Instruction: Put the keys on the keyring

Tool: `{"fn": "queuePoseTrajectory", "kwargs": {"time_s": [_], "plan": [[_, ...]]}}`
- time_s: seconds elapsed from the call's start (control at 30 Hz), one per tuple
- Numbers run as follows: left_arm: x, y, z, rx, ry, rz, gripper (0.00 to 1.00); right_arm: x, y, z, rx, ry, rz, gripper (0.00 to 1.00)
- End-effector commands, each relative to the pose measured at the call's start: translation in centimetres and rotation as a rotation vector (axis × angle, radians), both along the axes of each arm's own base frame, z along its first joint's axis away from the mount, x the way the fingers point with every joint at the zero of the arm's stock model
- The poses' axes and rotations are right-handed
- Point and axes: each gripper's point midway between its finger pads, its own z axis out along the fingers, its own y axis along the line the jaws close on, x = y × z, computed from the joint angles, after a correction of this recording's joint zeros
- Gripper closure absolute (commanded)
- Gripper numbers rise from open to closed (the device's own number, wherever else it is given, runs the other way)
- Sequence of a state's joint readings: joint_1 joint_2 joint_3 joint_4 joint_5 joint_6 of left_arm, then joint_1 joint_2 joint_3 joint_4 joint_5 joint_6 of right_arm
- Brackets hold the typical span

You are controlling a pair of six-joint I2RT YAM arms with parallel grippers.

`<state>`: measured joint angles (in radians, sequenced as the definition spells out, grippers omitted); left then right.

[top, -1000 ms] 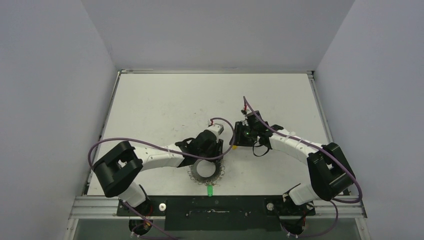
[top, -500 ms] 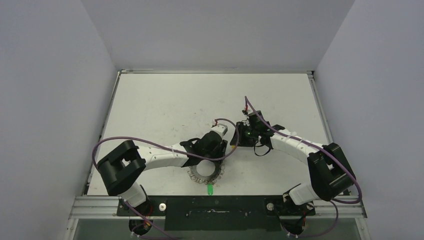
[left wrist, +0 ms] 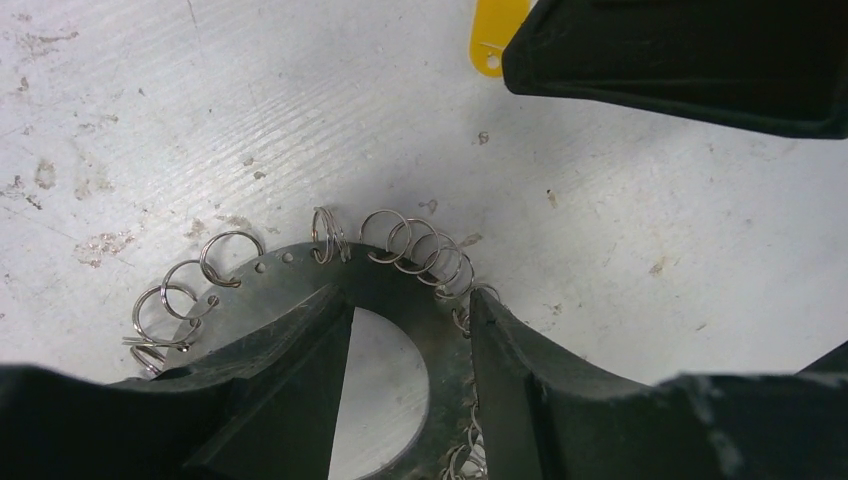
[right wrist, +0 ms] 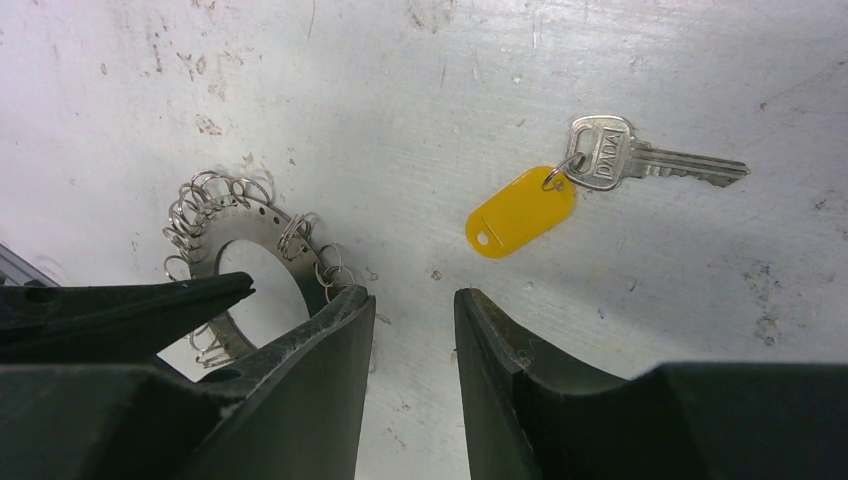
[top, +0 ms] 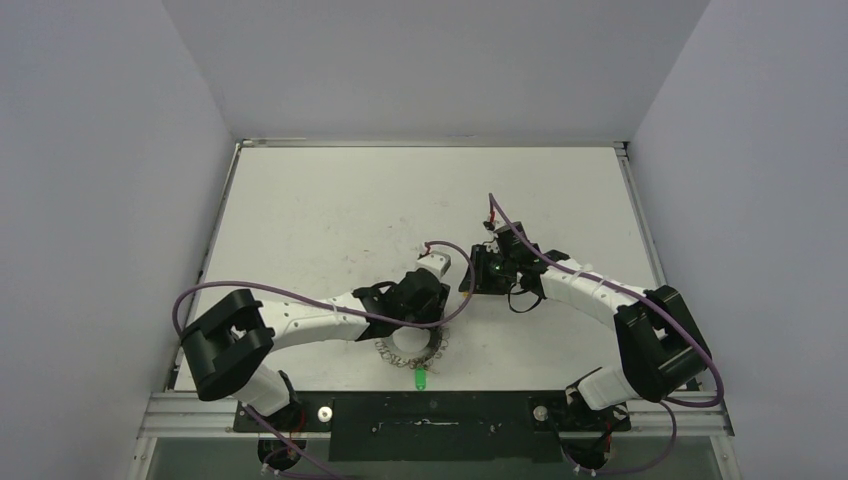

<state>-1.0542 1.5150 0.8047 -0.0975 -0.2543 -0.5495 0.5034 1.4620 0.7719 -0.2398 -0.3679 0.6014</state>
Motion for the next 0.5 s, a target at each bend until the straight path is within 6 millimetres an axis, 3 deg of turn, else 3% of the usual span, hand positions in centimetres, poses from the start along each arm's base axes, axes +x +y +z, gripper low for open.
{"fn": "queuePoseTrajectory", "kwargs": {"time_s": [0.0,0.47], "plan": [[0.22,-0.04,-0.42,0.013,0.0,0.021,0.55,0.69,0.3,0.81,0.024,-0.044,0.011,0.64],[0.94,-0.82,-1.37,0.019,-0.013,0.023,0.62,0.56,0.26,0.59,0.023,-0.037,0.011,0.63]]}}
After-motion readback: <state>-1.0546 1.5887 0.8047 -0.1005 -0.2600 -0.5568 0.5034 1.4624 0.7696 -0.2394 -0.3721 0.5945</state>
